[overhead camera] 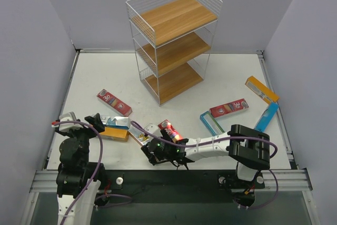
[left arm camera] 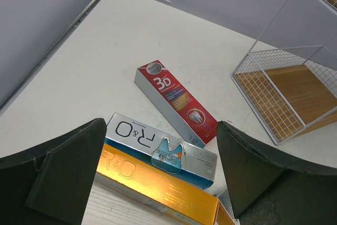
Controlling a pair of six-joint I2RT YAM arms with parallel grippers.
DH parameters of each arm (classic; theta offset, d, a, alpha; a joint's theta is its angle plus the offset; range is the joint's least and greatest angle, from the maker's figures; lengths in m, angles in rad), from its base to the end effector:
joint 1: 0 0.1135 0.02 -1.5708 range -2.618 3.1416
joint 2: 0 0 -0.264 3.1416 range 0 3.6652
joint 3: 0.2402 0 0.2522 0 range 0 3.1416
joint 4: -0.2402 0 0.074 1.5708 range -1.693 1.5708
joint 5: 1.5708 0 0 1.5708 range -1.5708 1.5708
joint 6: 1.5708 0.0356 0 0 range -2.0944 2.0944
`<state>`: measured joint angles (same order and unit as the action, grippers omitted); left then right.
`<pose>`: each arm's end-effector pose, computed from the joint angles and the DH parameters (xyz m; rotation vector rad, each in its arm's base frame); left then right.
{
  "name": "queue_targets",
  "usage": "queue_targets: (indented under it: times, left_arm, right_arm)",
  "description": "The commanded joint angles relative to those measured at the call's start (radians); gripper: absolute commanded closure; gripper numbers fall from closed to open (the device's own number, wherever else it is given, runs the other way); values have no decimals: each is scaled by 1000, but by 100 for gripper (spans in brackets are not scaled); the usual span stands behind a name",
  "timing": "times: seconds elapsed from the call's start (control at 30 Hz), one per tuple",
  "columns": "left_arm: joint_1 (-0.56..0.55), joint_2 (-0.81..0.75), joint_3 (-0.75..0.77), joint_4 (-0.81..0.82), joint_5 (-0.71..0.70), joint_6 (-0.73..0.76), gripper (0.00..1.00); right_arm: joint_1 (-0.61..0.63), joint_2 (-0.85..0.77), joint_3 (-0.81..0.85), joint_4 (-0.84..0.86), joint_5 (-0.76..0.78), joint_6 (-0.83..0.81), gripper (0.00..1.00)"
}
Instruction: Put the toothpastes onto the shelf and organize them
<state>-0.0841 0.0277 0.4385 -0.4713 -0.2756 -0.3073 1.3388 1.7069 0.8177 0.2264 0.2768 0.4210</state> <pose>0.0654 0.0042 0.2671 -0.3895 1.5823 -0.0759 0.0881 0.3307 0.1560 -0.8714 2.1138 0.6554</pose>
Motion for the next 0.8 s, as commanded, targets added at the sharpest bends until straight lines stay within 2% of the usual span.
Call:
queue_targets:
  times: [0.0, 0.47, 0.6, 0.77]
  left_arm:
    - [6, 18, 29, 10, 6, 4, 3]
    - [6, 66, 34, 5, 15, 8, 3]
    - [6, 81, 35, 5, 21, 10, 3]
    - [6, 86, 32, 17, 35, 11, 3]
  right_arm:
    - [29, -4, -47, 97, 65, -82, 26]
    - [76, -52, -212, 381, 176, -129, 41]
    - [79, -95, -233, 395, 185, -137, 58]
    - [80, -206, -233, 327, 150, -156, 69]
